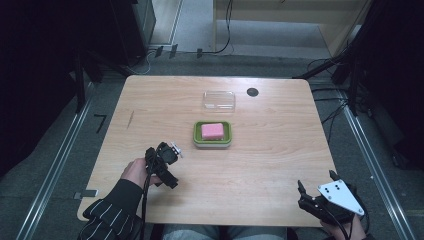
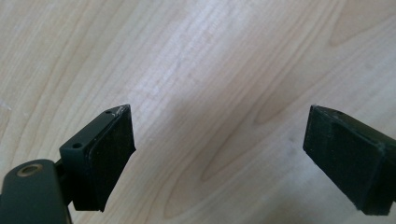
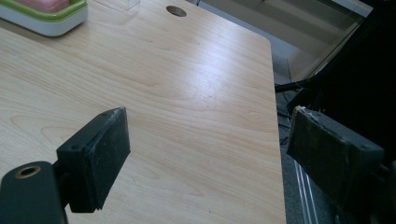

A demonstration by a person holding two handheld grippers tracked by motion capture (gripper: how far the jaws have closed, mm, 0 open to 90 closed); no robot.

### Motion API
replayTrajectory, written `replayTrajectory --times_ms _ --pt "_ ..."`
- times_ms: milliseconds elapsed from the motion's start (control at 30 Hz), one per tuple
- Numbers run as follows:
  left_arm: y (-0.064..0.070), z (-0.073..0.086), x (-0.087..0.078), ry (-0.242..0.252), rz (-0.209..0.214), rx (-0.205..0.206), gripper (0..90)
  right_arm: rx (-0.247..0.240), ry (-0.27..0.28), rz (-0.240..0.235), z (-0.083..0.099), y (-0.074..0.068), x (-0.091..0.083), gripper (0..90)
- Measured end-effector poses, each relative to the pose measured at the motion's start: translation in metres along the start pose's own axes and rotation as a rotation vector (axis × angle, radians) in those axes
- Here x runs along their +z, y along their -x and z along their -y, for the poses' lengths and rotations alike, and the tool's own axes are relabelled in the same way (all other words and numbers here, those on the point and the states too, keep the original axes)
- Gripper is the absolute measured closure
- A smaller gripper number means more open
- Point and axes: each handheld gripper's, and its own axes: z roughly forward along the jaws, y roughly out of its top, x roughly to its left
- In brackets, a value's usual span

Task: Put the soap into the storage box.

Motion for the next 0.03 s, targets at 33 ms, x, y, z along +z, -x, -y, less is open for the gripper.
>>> replayTrajectory --times_ms 33 --pt "-0.0018 -0.0004 0.0019 -0.007 -0.001 0.002 9.3 -0.001 0.000 0.000 0.0001 0.0003 0.0001 13.9"
